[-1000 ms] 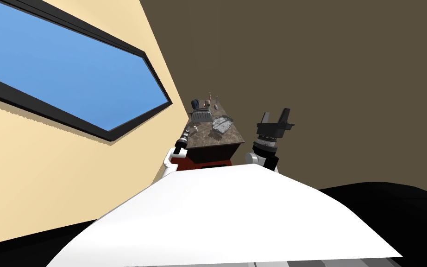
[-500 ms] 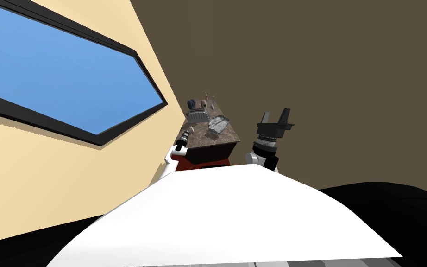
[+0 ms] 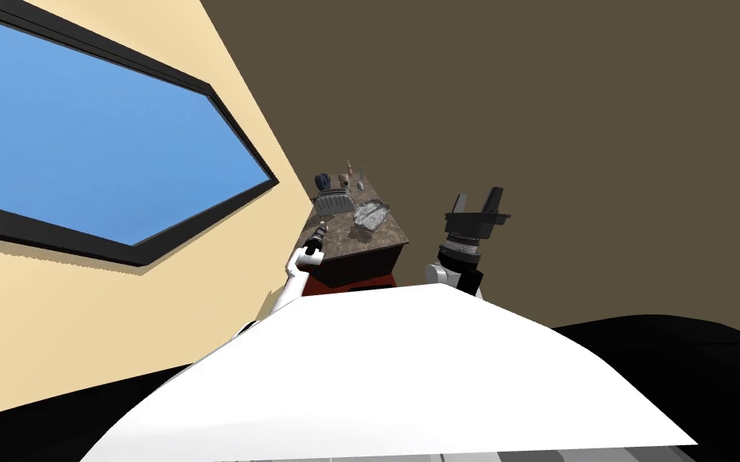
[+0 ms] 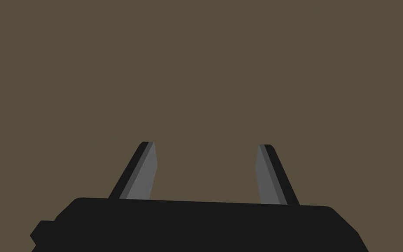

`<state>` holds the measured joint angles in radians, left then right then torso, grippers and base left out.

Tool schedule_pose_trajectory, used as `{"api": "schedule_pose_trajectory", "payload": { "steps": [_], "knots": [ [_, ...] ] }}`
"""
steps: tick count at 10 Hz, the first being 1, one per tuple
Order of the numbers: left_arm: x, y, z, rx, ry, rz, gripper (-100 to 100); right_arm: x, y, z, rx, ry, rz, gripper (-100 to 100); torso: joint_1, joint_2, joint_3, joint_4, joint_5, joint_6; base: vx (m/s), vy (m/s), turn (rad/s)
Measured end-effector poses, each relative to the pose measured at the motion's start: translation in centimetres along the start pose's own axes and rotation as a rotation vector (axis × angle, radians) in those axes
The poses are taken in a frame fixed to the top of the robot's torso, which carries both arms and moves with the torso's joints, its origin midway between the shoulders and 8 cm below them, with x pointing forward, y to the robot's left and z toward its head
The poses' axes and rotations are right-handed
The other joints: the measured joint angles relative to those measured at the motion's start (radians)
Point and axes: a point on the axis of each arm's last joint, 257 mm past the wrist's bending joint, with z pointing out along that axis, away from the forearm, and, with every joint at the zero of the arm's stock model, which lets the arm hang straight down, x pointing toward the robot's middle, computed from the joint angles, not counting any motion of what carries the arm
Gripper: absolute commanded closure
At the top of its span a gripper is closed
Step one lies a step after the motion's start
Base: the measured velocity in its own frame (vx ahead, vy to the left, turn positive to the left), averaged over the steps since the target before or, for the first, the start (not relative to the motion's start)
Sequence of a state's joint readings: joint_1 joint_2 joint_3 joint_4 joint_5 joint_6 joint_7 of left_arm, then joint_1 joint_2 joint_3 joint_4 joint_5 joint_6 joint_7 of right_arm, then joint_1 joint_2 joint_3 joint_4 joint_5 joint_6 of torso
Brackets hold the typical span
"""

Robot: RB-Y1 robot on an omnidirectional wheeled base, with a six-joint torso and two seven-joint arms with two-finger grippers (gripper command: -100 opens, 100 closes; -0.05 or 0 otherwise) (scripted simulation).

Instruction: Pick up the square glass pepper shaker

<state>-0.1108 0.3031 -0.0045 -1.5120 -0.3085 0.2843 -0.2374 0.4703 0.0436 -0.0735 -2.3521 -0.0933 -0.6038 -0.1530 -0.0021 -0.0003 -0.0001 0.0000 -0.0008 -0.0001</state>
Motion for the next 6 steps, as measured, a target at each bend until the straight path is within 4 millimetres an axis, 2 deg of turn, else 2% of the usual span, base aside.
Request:
{"api": "schedule_pose_trajectory", "payload": {
  "steps": [2, 4, 6],
  "knots": [
    [-0.2, 1.9, 0.8, -0.064, 0.003, 0.029, -100, 0.0, 0.0, 0.0, 0.0, 0.0, 0.0, 0, 0.001, 0.0, 0.0, 0.0, 0.0, 0.0, 0.003, -0.023, -0.172],
    [-1.0, 3.8, 1.3, -0.129, 0.001, 0.06, -100, 0.0, 0.0, 0.0, 0.0, 0.0, 0.0, 0, 0.002, 0.001, 0.0, 0.0, 0.0, -0.001, 0.003, -0.008, -0.078],
    [-1.9, 6.0, 2.0, -0.204, -0.003, 0.092, -100, 0.0, 0.0, 0.0, 0.0, 0.0, 0.0, 0, 0.002, 0.0, 0.0, 0.0, 0.0, 0.0, 0.007, -0.002, -0.204]
  ]
}}
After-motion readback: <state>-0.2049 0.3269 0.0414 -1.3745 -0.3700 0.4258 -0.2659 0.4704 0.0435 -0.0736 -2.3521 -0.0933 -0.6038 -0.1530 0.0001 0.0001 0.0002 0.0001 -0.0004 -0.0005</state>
